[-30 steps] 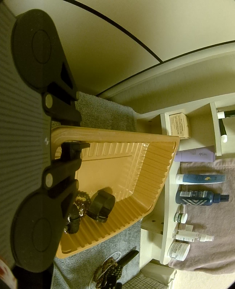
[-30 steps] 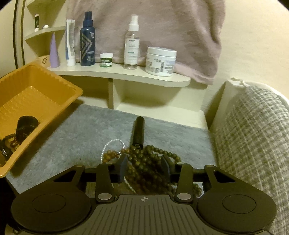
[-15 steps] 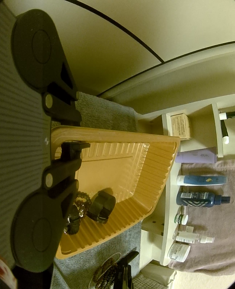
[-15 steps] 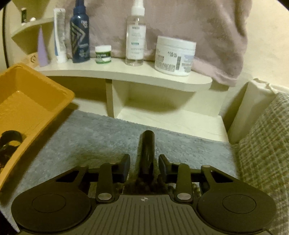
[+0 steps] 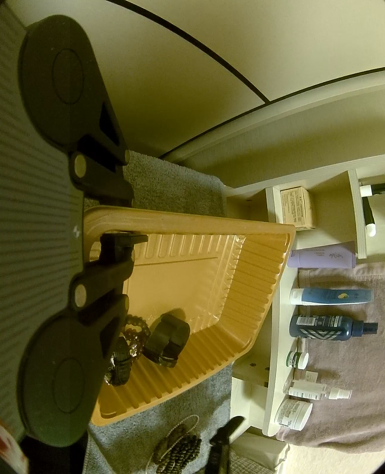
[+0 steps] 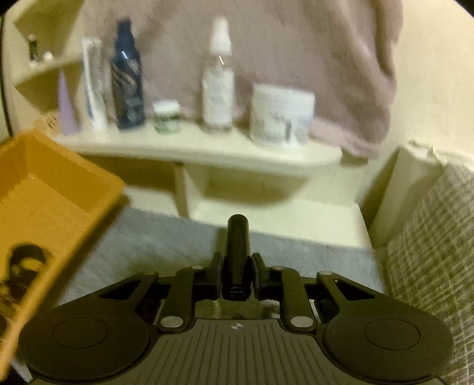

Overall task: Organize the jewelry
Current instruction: 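Grasp a black watch strap with the right gripper and drop it into the tray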

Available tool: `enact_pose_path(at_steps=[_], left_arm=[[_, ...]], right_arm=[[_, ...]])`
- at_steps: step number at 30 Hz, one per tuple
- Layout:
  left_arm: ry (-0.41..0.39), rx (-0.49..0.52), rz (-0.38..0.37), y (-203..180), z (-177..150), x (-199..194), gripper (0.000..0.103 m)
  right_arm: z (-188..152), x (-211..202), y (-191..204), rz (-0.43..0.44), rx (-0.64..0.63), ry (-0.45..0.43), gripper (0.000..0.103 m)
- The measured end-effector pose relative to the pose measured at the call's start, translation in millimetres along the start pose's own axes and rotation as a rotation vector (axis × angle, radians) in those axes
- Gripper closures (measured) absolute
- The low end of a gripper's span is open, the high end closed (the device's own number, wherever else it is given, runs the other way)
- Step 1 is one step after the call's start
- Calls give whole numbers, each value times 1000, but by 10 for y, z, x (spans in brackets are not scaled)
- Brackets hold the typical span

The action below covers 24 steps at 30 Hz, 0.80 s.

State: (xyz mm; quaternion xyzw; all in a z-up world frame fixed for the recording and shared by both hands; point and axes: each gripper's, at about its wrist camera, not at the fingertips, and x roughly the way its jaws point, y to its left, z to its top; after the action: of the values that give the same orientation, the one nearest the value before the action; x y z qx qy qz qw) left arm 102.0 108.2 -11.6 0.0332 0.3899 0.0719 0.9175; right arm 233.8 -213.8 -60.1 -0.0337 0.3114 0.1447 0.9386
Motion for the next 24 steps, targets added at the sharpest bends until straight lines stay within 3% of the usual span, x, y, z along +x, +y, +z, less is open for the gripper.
enact_pose_path(at_steps=[6,12,17,24], left_arm=[[0,2,0,-5,4,-1,100],[-3,4,-1,-2,-6,-5,100],[-3,2,-4,-5,-6,-18,100],[-5,0,-5,0,-4,-26,100]], right_arm=[[184,-309,386,189,40,-55,83],[129,-385,968,392,-20,-19,83],[-2,-328,1281,453,-50,15,83],[-60,-301,1383,469,-69,30,83]])
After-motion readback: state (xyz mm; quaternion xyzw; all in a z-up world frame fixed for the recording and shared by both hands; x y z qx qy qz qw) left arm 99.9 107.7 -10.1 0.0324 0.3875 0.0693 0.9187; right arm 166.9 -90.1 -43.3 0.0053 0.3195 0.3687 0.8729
